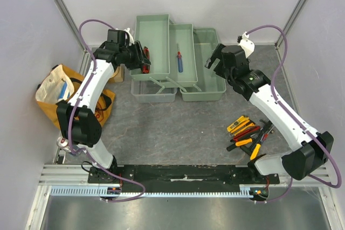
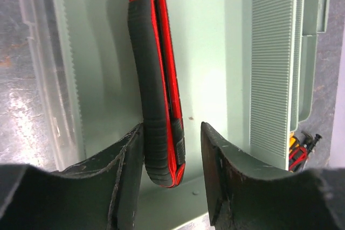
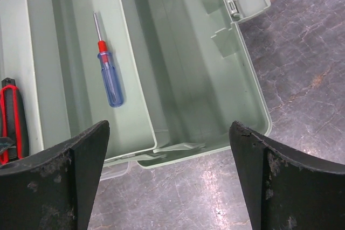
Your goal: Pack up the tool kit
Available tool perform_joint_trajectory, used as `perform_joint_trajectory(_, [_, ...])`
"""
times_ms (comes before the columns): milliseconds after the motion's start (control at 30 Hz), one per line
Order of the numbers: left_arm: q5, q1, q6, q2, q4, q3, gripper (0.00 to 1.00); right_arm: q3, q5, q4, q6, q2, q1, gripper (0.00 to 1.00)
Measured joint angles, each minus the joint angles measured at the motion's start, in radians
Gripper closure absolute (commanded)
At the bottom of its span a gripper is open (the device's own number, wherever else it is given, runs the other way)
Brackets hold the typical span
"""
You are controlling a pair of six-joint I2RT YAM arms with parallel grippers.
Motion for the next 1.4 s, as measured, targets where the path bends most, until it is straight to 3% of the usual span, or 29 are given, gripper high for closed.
perform_joint_trajectory(433, [-0.136,0.001,0.002,-0.088,-0.001,0.013,0.49,-0.018,-0.038,-0.019,0.021,0.006,-0.066,0.02])
perform_joint_trajectory(533, [-0.142,0.002,0.009,-0.135,0.0,0.027,0.43,-0.035,-0.053,-0.055,0.048,0.006,-0.127,0.02])
perform_joint_trajectory(700, [-0.137,0.003,0.026,-0.215,0.007,0.031,0.23,-0.131,-0.061,-0.158,0.079,0.003,-0.231,0.02])
perform_joint_trajectory(833, [-0.136,0.006,0.036,-0.265,0.016,0.028,0.13,-0.244,-0.081,-0.248,0.109,-0.015,-0.257,0.03])
perform_joint_trajectory(1000, [-0.129,0.012,0.039,-0.304,0.04,0.011,0.13,-0.378,-0.127,-0.311,0.146,-0.046,-0.289,0.16])
perform_joint_trajectory(1100, [-0.126,0.015,0.04,-0.309,0.046,-0.003,0.13,-0.454,-0.158,-0.318,0.167,-0.048,-0.301,0.36])
perform_joint_trajectory(1200, [-0.124,0.017,0.04,-0.309,0.048,-0.02,0.13,-0.517,-0.19,-0.301,0.174,-0.049,-0.306,0.48])
perform_joint_trajectory(1400, [-0.121,0.021,0.04,-0.309,0.05,-0.032,0.13,-0.566,-0.229,-0.233,0.183,-0.042,-0.313,0.52])
